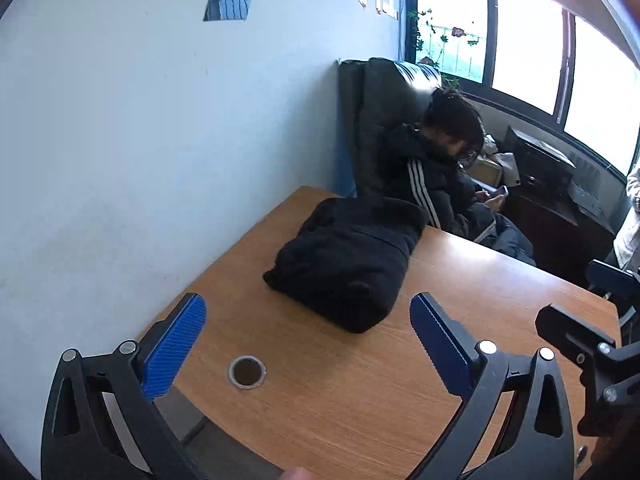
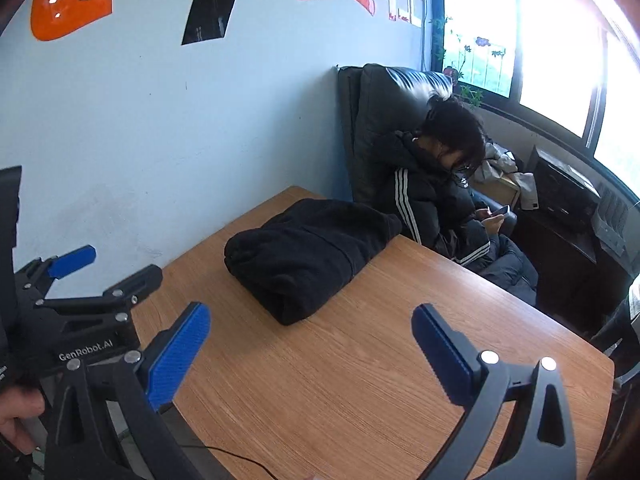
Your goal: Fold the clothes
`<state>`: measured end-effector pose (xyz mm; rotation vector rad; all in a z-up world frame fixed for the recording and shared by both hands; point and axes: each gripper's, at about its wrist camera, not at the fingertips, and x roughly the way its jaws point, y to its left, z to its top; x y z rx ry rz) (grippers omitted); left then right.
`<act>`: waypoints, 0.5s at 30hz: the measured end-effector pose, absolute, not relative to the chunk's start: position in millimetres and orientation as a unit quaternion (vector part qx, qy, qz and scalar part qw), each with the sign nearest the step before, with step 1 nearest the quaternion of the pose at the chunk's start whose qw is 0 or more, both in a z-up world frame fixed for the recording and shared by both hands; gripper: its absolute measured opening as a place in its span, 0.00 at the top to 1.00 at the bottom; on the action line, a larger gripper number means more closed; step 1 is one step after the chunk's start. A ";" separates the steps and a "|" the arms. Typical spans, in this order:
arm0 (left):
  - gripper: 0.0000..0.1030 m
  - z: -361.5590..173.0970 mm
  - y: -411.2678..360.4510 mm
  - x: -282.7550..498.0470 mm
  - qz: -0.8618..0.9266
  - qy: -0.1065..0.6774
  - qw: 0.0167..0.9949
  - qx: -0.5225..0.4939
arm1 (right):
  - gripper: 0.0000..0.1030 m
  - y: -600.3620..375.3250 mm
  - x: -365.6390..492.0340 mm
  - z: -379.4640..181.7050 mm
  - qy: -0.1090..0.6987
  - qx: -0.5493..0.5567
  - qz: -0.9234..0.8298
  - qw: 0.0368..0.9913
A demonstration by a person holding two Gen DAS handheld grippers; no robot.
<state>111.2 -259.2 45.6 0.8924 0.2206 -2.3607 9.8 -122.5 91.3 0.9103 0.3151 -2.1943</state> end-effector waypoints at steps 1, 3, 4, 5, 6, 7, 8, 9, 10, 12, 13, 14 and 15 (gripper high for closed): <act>0.00 48.4 -263.9 110.1 -0.885 0.076 0.312 0.336 | 0.00 -127.6 8.2 89.9 0.122 0.357 -0.850 0.367; 0.00 53.9 -273.2 107.9 -0.877 0.063 0.337 0.336 | 0.00 -141.9 3.8 87.2 0.118 0.365 -0.847 0.368; 0.00 55.4 -277.6 106.7 -0.876 0.058 0.343 0.335 | 0.00 -149.6 1.4 85.9 0.116 0.370 -0.845 0.368; 0.00 58.3 -283.6 107.3 -0.876 0.055 0.344 0.334 | 0.00 -157.3 -0.9 84.6 0.114 0.374 -0.844 0.367; 0.00 58.4 -290.0 106.1 -0.876 0.057 0.342 0.334 | 0.00 -164.9 -3.2 83.3 0.112 0.378 -0.842 0.367; 0.00 59.8 -295.8 105.9 -0.875 0.061 0.342 0.337 | 0.00 -172.6 -5.5 82.0 0.110 0.383 -0.841 0.366; 0.00 61.3 -301.7 105.8 -0.873 0.064 0.343 0.340 | 0.00 -181.5 -7.5 79.3 0.115 0.389 -0.841 0.360; 0.00 62.7 -307.4 105.8 -0.872 0.068 0.343 0.343 | 0.00 -189.5 -8.5 77.0 0.120 0.391 -0.843 0.349; 0.00 64.6 -311.6 107.6 -0.874 0.073 0.341 0.339 | 0.00 -194.1 -7.8 77.3 0.123 0.388 -0.853 0.329; 0.00 67.8 -317.8 110.3 -0.876 0.083 0.336 0.336 | 0.00 -200.7 -5.1 80.2 0.129 0.375 -0.875 0.278; 0.00 69.2 -320.1 111.1 -0.877 0.088 0.333 0.336 | 0.00 -203.0 -4.4 81.3 0.131 0.373 -0.879 0.268; 0.00 70.4 -322.2 111.8 -0.877 0.092 0.330 0.336 | 0.00 -204.7 -4.1 82.3 0.134 0.373 -0.878 0.268; 0.00 70.4 -322.3 110.6 -0.879 0.089 0.325 0.337 | 0.00 -206.4 -3.8 83.2 0.136 0.373 -0.878 0.268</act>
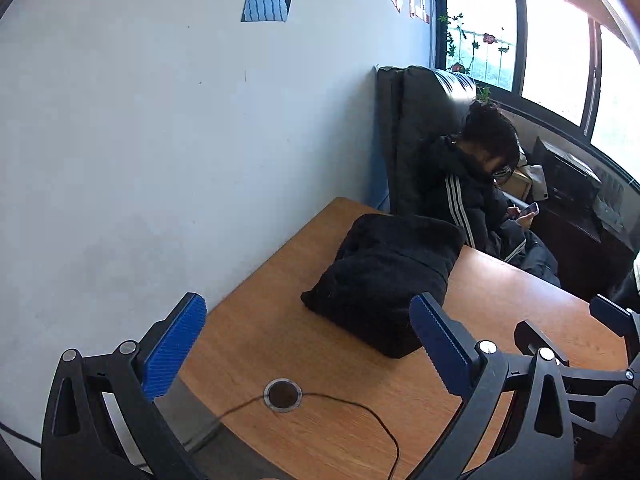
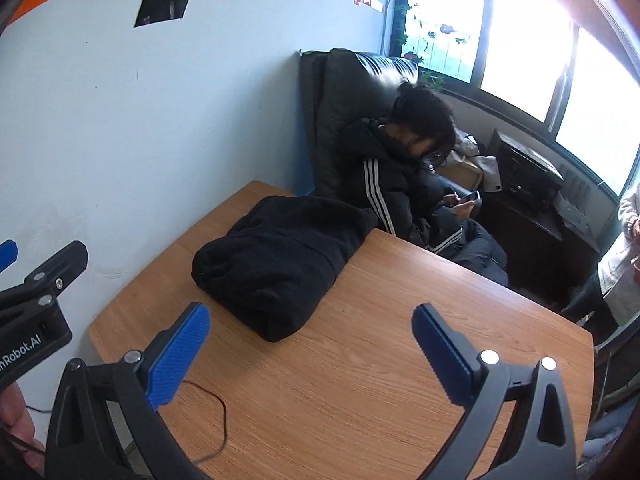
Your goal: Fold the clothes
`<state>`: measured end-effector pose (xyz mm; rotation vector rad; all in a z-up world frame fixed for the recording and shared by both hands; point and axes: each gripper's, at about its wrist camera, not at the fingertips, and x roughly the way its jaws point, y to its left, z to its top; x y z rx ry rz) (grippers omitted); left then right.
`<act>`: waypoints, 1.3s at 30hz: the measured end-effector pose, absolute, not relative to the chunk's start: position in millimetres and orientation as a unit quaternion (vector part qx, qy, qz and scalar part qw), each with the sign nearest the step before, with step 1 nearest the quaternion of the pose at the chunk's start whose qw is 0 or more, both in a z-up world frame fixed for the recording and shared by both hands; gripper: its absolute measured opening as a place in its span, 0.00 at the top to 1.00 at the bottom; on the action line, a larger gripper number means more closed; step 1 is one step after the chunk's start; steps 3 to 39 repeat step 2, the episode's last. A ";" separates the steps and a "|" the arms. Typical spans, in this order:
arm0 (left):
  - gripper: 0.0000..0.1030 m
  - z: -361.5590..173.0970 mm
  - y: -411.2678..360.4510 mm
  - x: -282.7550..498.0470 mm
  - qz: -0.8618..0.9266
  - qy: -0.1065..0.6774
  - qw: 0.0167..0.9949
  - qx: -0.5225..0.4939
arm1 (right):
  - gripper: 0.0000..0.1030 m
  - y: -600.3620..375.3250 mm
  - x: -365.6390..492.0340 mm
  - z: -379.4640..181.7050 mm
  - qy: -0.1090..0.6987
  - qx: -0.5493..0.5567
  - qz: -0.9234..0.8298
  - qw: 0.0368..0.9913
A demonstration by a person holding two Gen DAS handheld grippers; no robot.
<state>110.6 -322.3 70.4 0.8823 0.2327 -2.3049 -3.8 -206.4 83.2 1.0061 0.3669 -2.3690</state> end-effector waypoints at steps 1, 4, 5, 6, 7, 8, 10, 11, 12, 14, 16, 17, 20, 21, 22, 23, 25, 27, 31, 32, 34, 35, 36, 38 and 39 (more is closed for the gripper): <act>0.00 70.3 -322.4 109.3 -0.881 0.086 0.321 0.337 | 0.00 -208.2 -3.5 84.2 0.138 0.373 -0.878 0.267; 0.00 70.2 -322.2 107.9 -0.883 0.084 0.316 0.337 | 0.00 -209.9 -3.2 85.2 0.141 0.373 -0.877 0.267; 0.00 70.2 -322.2 107.9 -0.883 0.084 0.316 0.337 | 0.00 -209.9 -3.2 85.2 0.141 0.373 -0.877 0.267; 0.00 70.2 -322.2 107.9 -0.883 0.084 0.316 0.337 | 0.00 -209.9 -3.2 85.2 0.141 0.373 -0.877 0.267; 0.00 70.2 -322.2 107.9 -0.883 0.084 0.316 0.337 | 0.00 -209.9 -3.2 85.2 0.141 0.373 -0.877 0.267; 0.00 70.2 -322.2 107.9 -0.883 0.084 0.316 0.337 | 0.00 -209.9 -3.2 85.2 0.141 0.373 -0.877 0.267; 0.00 70.2 -322.2 107.9 -0.883 0.084 0.316 0.337 | 0.00 -209.9 -3.2 85.2 0.141 0.373 -0.877 0.267; 0.00 70.2 -322.2 107.9 -0.883 0.084 0.316 0.337 | 0.00 -209.9 -3.2 85.2 0.141 0.373 -0.877 0.267; 0.00 70.2 -322.2 107.9 -0.883 0.084 0.316 0.337 | 0.00 -209.9 -3.2 85.2 0.141 0.373 -0.877 0.267; 0.00 70.2 -322.2 107.9 -0.883 0.084 0.316 0.337 | 0.00 -209.9 -3.2 85.2 0.141 0.373 -0.877 0.267; 0.00 70.2 -322.2 107.9 -0.883 0.084 0.316 0.337 | 0.00 -209.9 -3.2 85.2 0.141 0.373 -0.877 0.267; 0.00 70.2 -322.2 107.9 -0.883 0.084 0.316 0.337 | 0.00 -209.9 -3.2 85.2 0.141 0.373 -0.877 0.267; 0.00 70.2 -322.2 107.9 -0.883 0.084 0.316 0.337 | 0.00 -209.9 -3.2 85.2 0.141 0.373 -0.877 0.267; 0.00 70.2 -322.2 107.9 -0.883 0.084 0.316 0.337 | 0.00 -209.9 -3.2 85.2 0.141 0.373 -0.877 0.267; 0.00 70.2 -322.2 107.9 -0.883 0.084 0.316 0.337 | 0.00 -209.9 -3.2 85.2 0.141 0.373 -0.877 0.267; 0.00 70.2 -322.2 107.9 -0.883 0.084 0.316 0.337 | 0.00 -209.9 -3.2 85.2 0.141 0.373 -0.877 0.267; 0.00 70.2 -322.2 107.9 -0.883 0.084 0.316 0.337 | 0.00 -209.9 -3.2 85.2 0.141 0.373 -0.877 0.267; 0.00 70.2 -322.2 107.9 -0.883 0.084 0.316 0.337 | 0.00 -209.9 -3.2 85.2 0.141 0.373 -0.877 0.267; 0.00 70.2 -322.2 107.9 -0.883 0.084 0.316 0.337 | 0.00 -209.9 -3.2 85.2 0.141 0.373 -0.877 0.267; 0.00 70.2 -322.2 107.9 -0.883 0.084 0.316 0.337 | 0.00 -209.9 -3.2 85.2 0.141 0.373 -0.877 0.267; 0.00 70.2 -322.2 107.9 -0.883 0.084 0.316 0.337 | 0.00 -209.9 -3.2 85.2 0.141 0.373 -0.877 0.267; 0.00 70.2 -322.2 107.9 -0.883 0.084 0.316 0.337 | 0.00 -209.9 -3.2 85.2 0.141 0.373 -0.877 0.267; 0.00 70.2 -322.2 107.9 -0.883 0.084 0.316 0.337 | 0.00 -209.9 -3.2 85.2 0.141 0.373 -0.877 0.267; 0.00 70.2 -322.2 107.9 -0.883 0.084 0.316 0.337 | 0.00 -209.9 -3.2 85.2 0.141 0.373 -0.877 0.267; 0.00 70.2 -322.2 107.9 -0.883 0.084 0.316 0.337 | 0.00 -209.9 -3.2 85.2 0.141 0.373 -0.877 0.267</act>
